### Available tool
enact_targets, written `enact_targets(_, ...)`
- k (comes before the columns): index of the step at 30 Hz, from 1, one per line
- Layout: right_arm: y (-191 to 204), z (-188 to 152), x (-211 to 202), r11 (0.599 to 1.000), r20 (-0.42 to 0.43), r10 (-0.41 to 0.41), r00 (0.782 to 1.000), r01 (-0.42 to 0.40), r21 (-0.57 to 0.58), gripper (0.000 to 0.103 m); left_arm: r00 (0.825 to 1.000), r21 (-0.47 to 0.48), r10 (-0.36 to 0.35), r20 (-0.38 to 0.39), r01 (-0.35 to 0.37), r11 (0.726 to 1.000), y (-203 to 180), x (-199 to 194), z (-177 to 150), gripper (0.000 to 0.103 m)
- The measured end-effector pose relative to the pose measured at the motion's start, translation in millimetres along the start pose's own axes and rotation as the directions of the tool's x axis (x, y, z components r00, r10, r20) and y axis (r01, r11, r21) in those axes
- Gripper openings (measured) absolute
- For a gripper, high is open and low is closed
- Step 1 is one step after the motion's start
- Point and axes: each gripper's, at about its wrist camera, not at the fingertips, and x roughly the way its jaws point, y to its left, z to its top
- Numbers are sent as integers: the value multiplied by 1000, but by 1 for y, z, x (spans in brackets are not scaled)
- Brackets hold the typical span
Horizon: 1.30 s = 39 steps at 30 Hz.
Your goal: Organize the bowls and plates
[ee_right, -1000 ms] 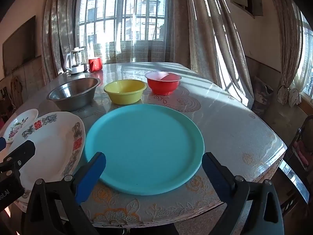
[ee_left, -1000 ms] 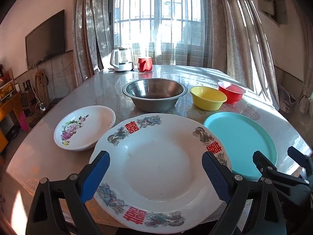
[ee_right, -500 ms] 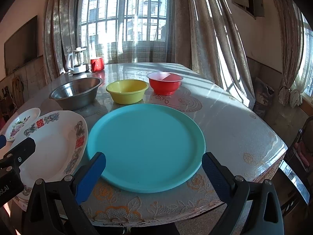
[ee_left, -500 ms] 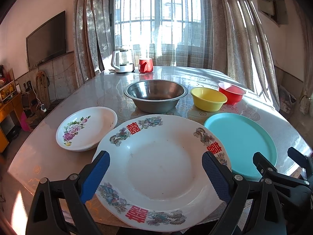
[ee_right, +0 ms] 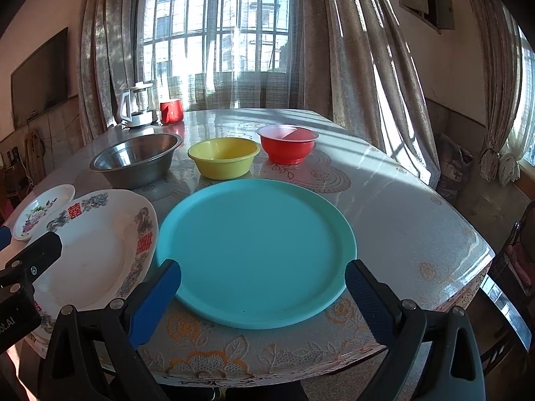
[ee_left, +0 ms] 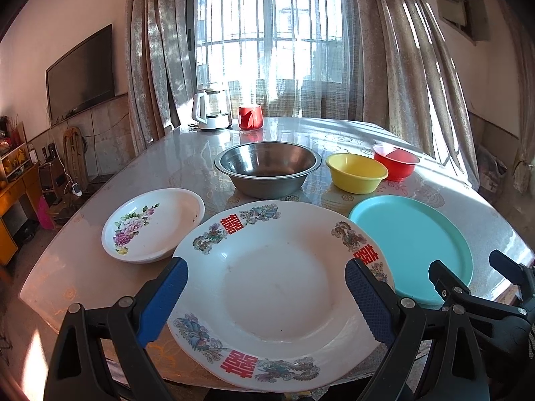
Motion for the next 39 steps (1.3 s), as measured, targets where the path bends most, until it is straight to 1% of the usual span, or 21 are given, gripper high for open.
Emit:
enact_targets(12, -4, 3, -3, 1000, 18, -1, 1000, 1, 13, 100, 1000, 16, -3, 11, 3, 1000, -4, -3, 2, 96)
enact_targets(23, -6, 1, 0, 1000, 16, 2, 1000, -3, 9, 100, 1000, 21, -13, 5, 13, 1000, -6, 0, 2, 96)
enact_targets(39, -14, 0, 5, 999, 5, 6, 1000, -6, 34, 100, 1000, 43, -25, -6, 25, 999, -15, 5, 5, 96)
